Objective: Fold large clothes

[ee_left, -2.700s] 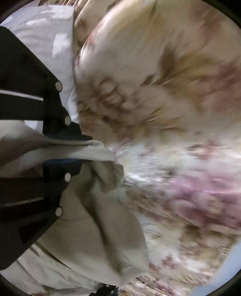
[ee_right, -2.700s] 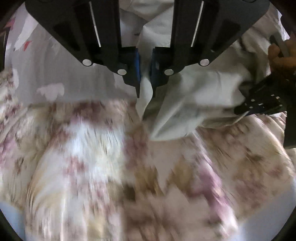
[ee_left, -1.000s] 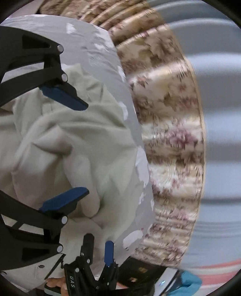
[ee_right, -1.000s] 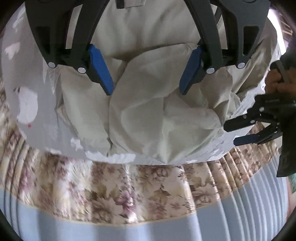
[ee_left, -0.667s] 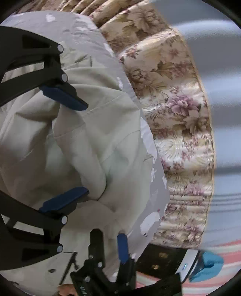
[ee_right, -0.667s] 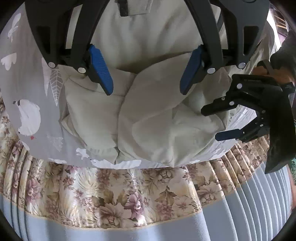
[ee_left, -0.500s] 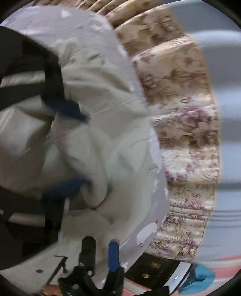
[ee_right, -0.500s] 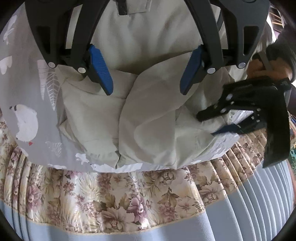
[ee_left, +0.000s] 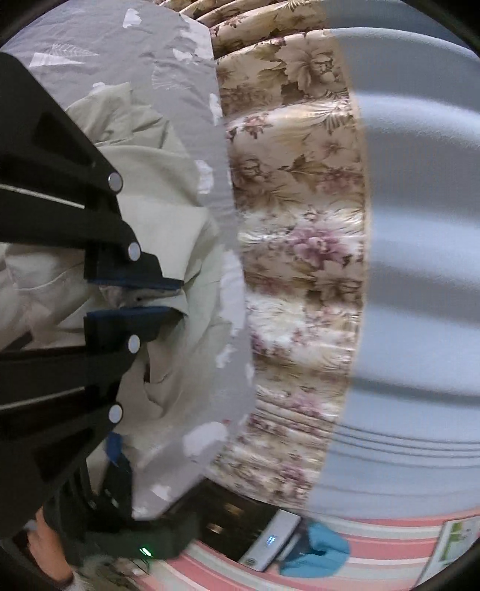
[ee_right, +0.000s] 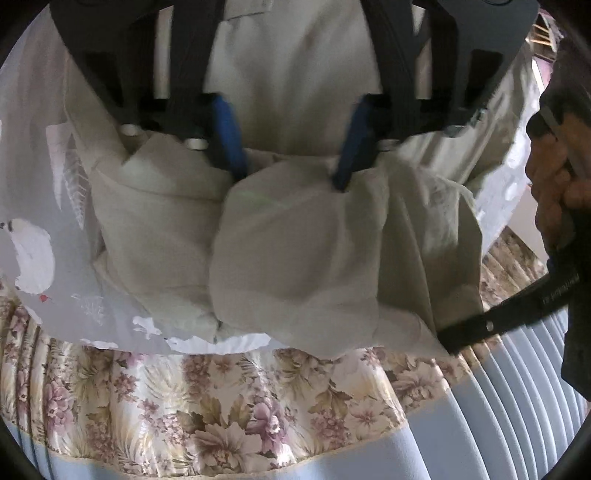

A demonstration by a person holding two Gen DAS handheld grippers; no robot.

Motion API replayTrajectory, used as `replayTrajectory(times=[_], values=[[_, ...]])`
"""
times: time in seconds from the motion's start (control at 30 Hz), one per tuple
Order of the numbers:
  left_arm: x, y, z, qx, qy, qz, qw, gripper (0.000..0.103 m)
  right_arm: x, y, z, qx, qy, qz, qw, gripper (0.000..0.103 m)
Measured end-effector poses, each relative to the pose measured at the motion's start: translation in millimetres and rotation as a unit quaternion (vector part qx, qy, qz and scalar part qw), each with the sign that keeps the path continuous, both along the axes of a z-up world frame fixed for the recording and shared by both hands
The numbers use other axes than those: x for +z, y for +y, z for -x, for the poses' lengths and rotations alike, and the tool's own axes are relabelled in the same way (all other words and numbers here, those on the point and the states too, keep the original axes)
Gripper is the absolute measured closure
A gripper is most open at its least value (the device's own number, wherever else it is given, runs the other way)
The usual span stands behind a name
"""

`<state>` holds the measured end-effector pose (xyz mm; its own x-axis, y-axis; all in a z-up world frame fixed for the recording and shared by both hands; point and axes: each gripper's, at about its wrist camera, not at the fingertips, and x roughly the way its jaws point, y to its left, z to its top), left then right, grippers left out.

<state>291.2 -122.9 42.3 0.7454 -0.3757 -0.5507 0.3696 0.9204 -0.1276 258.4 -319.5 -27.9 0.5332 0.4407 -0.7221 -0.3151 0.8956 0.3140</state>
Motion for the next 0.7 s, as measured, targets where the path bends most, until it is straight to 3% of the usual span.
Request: replayTrajectory(times=[0.07,0.1,0.17,0.33,0.43,0.5,0.53,0.57,0.6,0.63,0.7], values=[[7,3,-2,0.002,-0.005,0.0,1.0,0.095,4,-2,-3,0.004,-0.003,-0.024,1.0,0.081],[9,4,-3,0.004,-0.008,0.0,1.0,0.095,7,-2,-4,0.002,-0.01,-0.024,1.0,0.089],[11,10,-4,0.011,-0.009,0.008,0.9999,0.095,14,-3,-4,-0.002,-0.03,-0.019,0.999,0.096],[24,29,-4,0.029,-0.025,0.039,0.9985,0.095,10,-15,-15,-0.037,-0.033,-0.017,0.999,0.097],[25,26,-6,0.024,-0.029,0.038,0.9986,0.095,-5,-6,-26,-0.026,-0.008,0.01,1.0,0.097],[28,24,-4,0.016,-0.036,0.04,0.9984,0.095,-7,1,-27,-0.022,-0.015,0.041,0.999,0.096],[29,22,-3,0.015,-0.04,0.033,0.9985,0.095,-6,2,-27,-0.018,-0.013,0.045,0.999,0.091],[29,20,-2,0.017,-0.045,0.026,0.9985,0.095,-4,1,-25,-0.018,-0.011,0.042,0.999,0.07],[30,19,-2,0.016,-0.048,0.019,0.9986,0.095,0,-2,-20,-0.02,-0.018,0.037,0.999,0.04],[30,18,-3,0.014,-0.046,0.017,0.9987,0.095,5,-5,-15,-0.02,-0.029,0.034,0.999,0.032],[30,19,-5,0.013,-0.045,0.014,0.9988,0.095,19,-12,-1,-0.022,-0.062,0.04,0.997,0.032]])
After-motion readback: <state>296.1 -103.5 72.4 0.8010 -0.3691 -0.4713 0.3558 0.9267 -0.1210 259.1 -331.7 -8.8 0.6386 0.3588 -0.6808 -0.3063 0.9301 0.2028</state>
